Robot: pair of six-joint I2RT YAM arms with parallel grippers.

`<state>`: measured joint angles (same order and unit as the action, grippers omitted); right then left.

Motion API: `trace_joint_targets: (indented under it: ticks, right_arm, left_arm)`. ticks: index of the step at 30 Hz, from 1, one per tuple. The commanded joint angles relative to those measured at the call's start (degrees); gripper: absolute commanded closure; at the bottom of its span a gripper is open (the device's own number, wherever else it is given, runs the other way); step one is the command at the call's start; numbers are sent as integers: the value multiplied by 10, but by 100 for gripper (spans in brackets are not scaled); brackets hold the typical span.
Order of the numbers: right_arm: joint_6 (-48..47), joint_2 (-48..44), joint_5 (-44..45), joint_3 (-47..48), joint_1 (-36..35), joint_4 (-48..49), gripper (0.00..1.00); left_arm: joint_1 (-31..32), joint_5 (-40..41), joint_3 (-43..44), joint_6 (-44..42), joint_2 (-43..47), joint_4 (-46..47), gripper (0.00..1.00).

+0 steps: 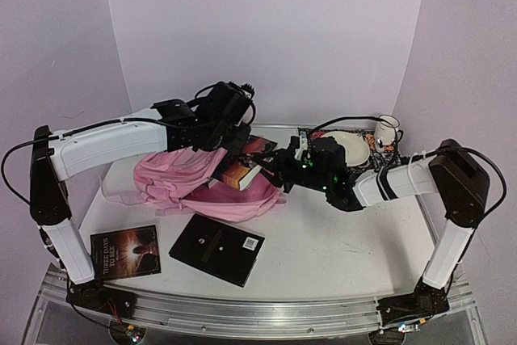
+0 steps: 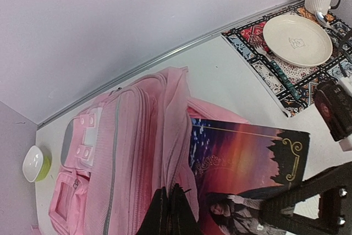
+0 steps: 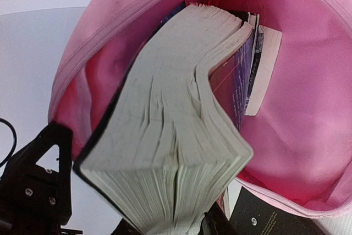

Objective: Pack the student bag
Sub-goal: Place the book in the largest pocket of the bag.

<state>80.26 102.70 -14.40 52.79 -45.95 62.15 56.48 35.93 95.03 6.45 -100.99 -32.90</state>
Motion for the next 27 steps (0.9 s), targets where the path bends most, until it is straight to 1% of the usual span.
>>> trace_joint_targets:
  ticks: [1, 4, 6, 12, 17, 21, 25, 27]
  right_arm:
    - [-25, -92, -26, 11, -5, 404, 100]
    - [-30, -93, -32, 14, -5, 405, 100]
    - [-40, -87, -36, 19, -5, 406, 100]
    - [-58, -25, -44, 64, -5, 406, 100]
    - [-74, 28, -43, 108, -5, 406, 100]
    - [-77, 77, -32, 131, -5, 406, 100]
    - [-76, 132, -9, 128, -6, 406, 100]
    - [-77, 151, 8, 121, -6, 405, 95]
  left_arm:
    - [-11, 24, 6, -1, 44, 63, 100]
    - [-13, 20, 7, -2, 47, 61, 100]
    - [-13, 3, 8, 0, 51, 58, 100]
    - [-13, -106, 13, 18, 69, 59, 100]
    - [-13, -171, 16, 28, 82, 60, 100]
    - [-13, -197, 14, 34, 84, 60, 100]
    - [-13, -213, 11, 39, 82, 62, 100]
    - [-13, -222, 11, 41, 80, 63, 100]
